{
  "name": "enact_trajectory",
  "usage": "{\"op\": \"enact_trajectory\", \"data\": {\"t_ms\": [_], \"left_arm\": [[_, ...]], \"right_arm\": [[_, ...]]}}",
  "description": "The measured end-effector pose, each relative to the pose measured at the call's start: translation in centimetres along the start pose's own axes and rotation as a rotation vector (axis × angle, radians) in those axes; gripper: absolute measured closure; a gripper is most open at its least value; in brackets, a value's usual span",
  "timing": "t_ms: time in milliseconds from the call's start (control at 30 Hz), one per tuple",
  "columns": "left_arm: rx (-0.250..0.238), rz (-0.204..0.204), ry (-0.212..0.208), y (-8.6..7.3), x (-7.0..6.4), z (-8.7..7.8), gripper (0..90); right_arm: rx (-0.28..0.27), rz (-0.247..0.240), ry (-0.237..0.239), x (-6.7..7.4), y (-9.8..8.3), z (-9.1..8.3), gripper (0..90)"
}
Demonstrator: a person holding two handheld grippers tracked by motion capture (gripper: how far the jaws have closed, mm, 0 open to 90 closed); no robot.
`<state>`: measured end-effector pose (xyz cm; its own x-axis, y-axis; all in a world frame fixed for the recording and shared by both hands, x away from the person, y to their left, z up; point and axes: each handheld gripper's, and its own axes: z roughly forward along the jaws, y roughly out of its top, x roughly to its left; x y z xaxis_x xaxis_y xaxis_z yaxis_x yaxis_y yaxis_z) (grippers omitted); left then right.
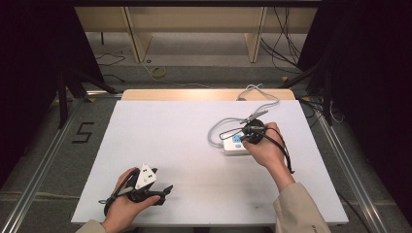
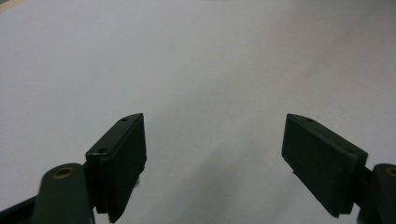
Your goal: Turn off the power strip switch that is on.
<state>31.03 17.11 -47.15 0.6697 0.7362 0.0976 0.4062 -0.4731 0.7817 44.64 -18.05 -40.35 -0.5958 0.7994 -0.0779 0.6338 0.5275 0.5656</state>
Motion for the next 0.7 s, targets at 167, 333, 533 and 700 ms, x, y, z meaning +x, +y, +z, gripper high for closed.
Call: {"op": "enact_trajectory", "data": {"t_ms": [167, 333, 533, 700], "left_arm": [[0.0, 0.0, 0.0, 0.0, 0.0, 0.0, 21.9], [-0.001, 0.001, 0.001, 0.0, 0.0, 0.0, 21.9], [0.0, 0.001, 0.002, 0.0, 0.0, 0.0, 21.8], [-0.001, 0.001, 0.002, 0.0, 0.0, 0.0, 21.8]], "right_arm": [[0.008, -0.004, 0.0, 0.0, 0.3, 0.1, 90.0], [0.022, -0.003, 0.003, 0.1, 0.5, 0.5, 90.0], [0.038, -0.006, 0.004, 0.1, 0.6, 1.1, 90.0], [0.045, -0.004, 0.003, 0.1, 0.7, 1.4, 90.0]]}}
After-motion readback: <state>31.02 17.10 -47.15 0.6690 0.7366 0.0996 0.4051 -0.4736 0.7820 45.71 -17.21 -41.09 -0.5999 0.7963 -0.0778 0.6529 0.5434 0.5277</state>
